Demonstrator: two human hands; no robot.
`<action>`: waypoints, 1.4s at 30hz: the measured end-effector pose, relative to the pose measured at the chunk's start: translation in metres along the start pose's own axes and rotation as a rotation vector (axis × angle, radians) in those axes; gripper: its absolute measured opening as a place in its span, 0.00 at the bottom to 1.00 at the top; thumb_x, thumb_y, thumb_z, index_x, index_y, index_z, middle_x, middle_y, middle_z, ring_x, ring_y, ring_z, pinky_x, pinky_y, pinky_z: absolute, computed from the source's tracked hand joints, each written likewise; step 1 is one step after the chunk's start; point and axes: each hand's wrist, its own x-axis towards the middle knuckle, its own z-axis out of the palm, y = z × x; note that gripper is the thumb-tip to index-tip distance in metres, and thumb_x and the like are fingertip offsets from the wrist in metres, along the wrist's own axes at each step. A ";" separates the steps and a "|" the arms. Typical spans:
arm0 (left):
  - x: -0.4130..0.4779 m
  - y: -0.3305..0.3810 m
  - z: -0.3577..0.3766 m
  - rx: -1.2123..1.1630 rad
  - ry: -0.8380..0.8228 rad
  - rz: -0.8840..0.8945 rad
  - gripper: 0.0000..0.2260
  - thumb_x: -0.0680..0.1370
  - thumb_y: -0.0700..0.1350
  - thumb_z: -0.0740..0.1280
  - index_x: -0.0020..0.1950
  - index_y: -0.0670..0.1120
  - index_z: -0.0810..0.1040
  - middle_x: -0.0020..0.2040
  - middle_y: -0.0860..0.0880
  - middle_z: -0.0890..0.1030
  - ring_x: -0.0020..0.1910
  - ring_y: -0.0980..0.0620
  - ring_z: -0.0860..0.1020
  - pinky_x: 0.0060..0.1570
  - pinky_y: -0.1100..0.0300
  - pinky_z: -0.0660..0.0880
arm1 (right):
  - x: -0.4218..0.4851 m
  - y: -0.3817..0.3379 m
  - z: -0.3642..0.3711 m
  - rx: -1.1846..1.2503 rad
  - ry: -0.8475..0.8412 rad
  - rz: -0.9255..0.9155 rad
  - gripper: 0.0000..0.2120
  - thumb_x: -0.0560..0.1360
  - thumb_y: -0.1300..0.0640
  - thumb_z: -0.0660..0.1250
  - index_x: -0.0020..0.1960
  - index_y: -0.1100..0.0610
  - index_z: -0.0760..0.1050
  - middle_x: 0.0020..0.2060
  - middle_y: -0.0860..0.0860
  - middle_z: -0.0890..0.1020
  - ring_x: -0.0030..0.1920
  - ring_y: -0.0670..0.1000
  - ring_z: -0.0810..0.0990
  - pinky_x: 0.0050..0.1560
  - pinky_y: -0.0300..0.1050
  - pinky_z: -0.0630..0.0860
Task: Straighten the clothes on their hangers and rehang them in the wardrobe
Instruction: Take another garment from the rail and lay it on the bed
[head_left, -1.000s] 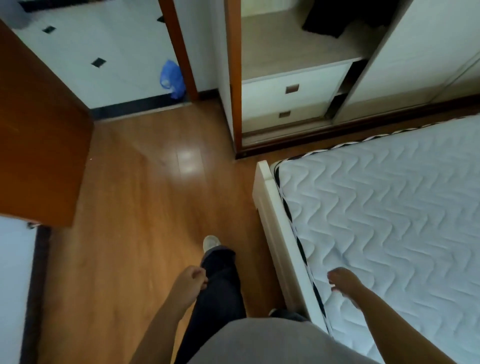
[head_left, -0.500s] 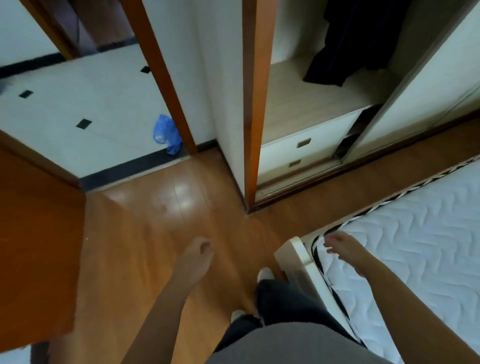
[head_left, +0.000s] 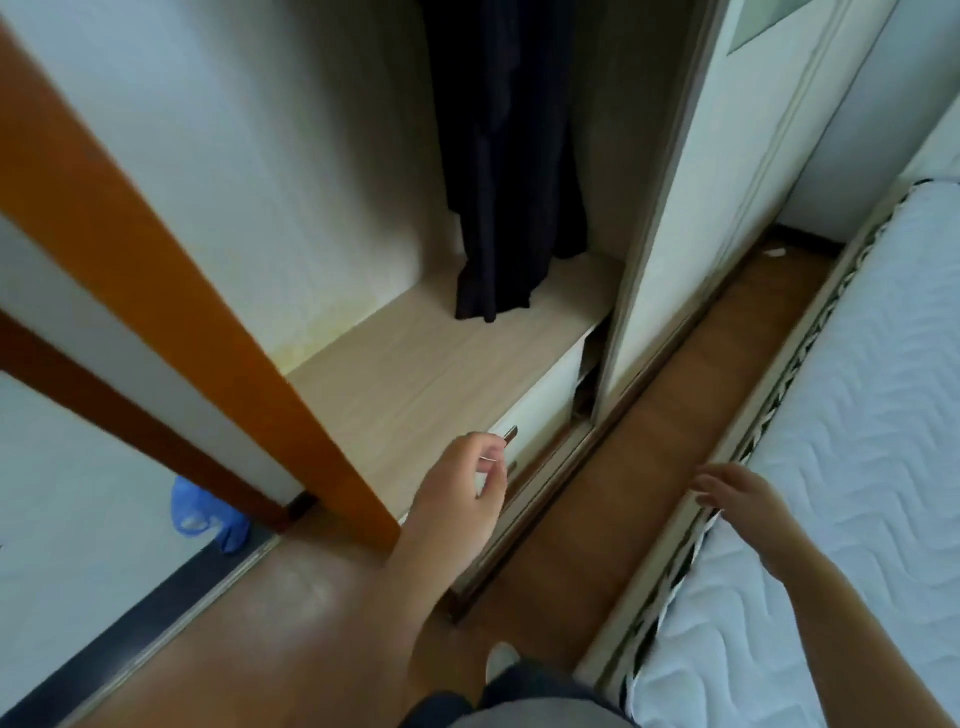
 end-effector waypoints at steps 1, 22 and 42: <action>0.017 0.004 -0.001 0.001 0.016 0.011 0.09 0.79 0.47 0.58 0.59 0.51 0.71 0.51 0.60 0.73 0.49 0.67 0.71 0.43 0.82 0.66 | 0.007 -0.010 -0.005 0.024 0.024 -0.011 0.08 0.78 0.65 0.59 0.54 0.65 0.74 0.50 0.62 0.79 0.44 0.56 0.76 0.34 0.32 0.72; 0.318 0.112 -0.075 -0.250 0.838 0.484 0.10 0.74 0.39 0.62 0.55 0.42 0.73 0.47 0.49 0.76 0.42 0.64 0.74 0.43 0.70 0.73 | 0.171 -0.311 -0.081 0.120 0.025 -0.662 0.07 0.77 0.61 0.60 0.52 0.53 0.74 0.44 0.49 0.83 0.43 0.46 0.82 0.44 0.32 0.75; 0.423 0.182 -0.185 -0.390 0.843 0.487 0.03 0.74 0.42 0.66 0.46 0.49 0.77 0.43 0.52 0.81 0.40 0.59 0.78 0.37 0.76 0.70 | 0.158 -0.633 -0.042 0.172 -0.139 -1.171 0.20 0.76 0.46 0.61 0.63 0.57 0.68 0.46 0.48 0.77 0.47 0.48 0.78 0.43 0.42 0.73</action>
